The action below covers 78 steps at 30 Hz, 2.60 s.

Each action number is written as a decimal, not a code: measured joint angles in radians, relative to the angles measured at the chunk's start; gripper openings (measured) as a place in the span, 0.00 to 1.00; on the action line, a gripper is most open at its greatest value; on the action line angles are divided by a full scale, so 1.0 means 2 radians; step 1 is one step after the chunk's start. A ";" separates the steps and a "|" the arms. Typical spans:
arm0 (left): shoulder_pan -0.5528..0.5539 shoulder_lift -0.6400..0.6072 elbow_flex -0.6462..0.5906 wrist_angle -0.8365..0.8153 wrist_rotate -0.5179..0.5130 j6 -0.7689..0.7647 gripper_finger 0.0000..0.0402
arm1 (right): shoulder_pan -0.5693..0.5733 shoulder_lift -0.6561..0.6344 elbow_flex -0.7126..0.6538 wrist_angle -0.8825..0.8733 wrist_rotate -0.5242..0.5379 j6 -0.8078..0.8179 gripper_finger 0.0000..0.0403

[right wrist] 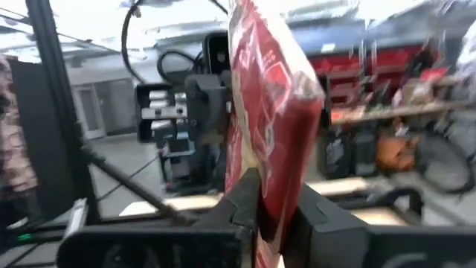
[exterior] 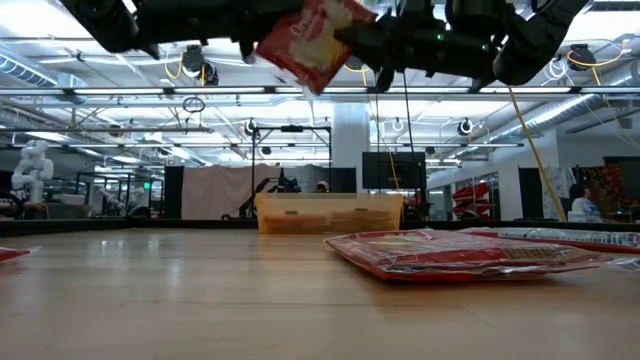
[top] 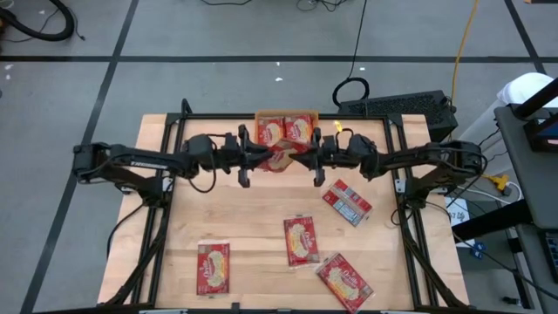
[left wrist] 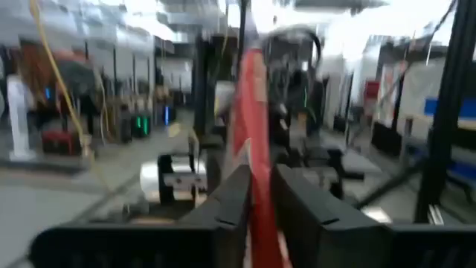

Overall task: Sort popcorn bags into baskets
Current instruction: Put the popcorn pack into the orange bin

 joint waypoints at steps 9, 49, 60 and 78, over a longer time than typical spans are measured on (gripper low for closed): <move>0.036 -0.092 0.001 -0.254 -0.004 -0.048 0.43 | -0.033 0.000 0.000 -0.075 -0.038 0.033 0.02; 0.103 0.077 0.000 -0.136 0.122 -0.048 0.09 | -0.026 0.000 0.000 -0.175 0.006 0.023 0.12; 0.231 0.067 0.000 -0.129 0.155 -0.040 0.09 | -0.025 -0.001 0.000 -0.214 0.077 -0.012 0.24; 0.248 0.176 0.000 -0.044 0.111 -0.090 0.11 | -0.014 0.000 0.000 -0.221 0.081 -0.022 0.23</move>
